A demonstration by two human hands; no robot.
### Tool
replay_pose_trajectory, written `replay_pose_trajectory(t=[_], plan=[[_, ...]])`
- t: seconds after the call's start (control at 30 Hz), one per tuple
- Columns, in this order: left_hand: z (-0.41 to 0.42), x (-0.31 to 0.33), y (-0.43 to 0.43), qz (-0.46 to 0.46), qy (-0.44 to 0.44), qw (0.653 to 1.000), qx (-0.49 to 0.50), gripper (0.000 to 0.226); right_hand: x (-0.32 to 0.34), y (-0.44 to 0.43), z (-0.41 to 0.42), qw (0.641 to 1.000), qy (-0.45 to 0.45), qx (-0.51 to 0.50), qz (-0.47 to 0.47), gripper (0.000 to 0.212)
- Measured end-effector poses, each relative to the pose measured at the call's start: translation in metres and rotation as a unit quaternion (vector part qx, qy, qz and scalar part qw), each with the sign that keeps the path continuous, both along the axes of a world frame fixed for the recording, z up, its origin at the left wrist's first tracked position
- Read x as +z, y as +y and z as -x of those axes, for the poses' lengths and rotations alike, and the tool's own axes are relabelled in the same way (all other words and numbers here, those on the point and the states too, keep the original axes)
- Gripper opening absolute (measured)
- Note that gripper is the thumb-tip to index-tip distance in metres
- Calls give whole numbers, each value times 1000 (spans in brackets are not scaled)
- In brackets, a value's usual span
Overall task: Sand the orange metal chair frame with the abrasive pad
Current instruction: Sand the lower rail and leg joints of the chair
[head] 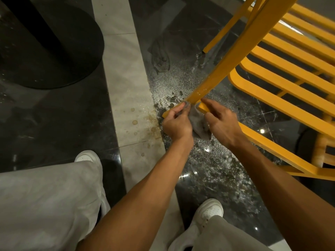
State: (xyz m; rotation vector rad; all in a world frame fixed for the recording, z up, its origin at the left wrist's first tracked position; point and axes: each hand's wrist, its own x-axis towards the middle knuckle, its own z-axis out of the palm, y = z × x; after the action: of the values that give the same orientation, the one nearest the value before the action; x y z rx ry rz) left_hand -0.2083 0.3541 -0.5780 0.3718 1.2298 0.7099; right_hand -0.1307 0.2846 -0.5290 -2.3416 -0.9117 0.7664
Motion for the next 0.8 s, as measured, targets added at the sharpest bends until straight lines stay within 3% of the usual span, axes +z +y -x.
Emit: replay_pose_trajectory(t=[0.3,0.63,0.8], plan=[[-1,6,1,-8,-6,1000,-2,20,-3,0,-3,1000,-3,4,-2,66],[-1,7,-3,-34,-13,999,-14,15,-8,-3,-7,1000,-13,21,-11,42],[1,5,-5,-79,4,997,-21,14,-1,-3,-9,1000,17,9,-21,50]])
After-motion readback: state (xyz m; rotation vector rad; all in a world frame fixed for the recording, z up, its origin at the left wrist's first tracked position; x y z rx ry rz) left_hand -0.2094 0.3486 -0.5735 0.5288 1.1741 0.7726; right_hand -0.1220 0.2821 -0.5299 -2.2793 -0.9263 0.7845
